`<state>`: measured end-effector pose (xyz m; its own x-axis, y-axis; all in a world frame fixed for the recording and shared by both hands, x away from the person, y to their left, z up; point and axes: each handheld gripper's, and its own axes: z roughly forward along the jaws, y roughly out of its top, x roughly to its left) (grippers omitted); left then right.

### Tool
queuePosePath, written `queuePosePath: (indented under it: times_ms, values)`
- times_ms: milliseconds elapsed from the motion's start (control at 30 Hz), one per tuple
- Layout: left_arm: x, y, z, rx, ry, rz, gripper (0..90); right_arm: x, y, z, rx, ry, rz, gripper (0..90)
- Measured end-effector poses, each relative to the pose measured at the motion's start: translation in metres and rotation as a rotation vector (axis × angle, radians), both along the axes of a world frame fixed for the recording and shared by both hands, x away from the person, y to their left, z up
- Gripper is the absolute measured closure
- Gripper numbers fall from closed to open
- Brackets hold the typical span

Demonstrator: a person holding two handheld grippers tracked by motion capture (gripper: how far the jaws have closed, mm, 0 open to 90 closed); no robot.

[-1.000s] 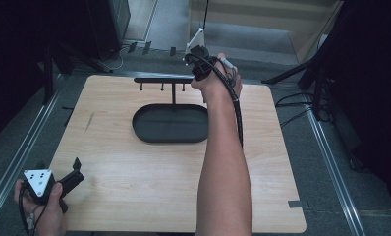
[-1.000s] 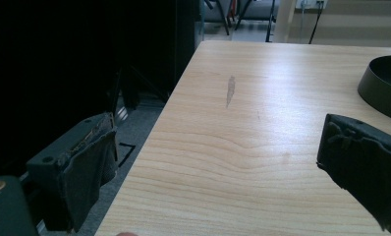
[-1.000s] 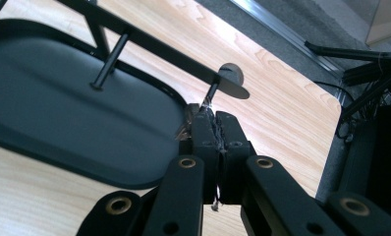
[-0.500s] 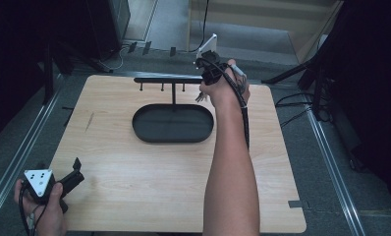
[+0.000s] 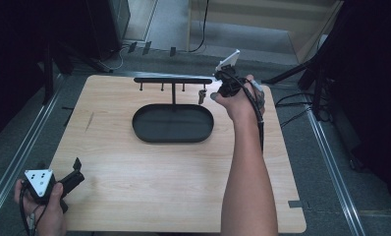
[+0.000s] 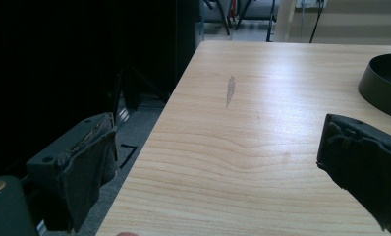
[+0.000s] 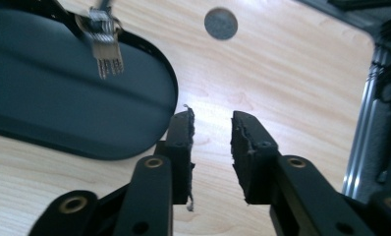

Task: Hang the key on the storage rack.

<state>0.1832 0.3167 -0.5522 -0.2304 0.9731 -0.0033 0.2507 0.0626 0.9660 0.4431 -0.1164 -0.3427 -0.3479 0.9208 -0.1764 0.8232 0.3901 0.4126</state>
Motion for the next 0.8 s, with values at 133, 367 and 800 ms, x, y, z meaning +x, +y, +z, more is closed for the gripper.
queuePosePath:
  times_ms: [133, 367, 800]
  values:
    - [0.0, 0.0, 0.0, -0.001, 0.0, 0.001, 2.2, -0.003, -0.015, -0.011, 0.039, 0.024, -0.01, 63.2]
    - [0.0, -0.001, 0.0, 0.008, -0.001, 0.0, 2.2, -0.012, -0.036, -0.03, 0.048, 0.058, -0.019, 49.2]
    - [0.0, -0.001, 0.0, 0.008, 0.0, -0.001, 2.2, -0.042, -0.081, -0.069, 0.118, 0.03, -0.063, 28.7]
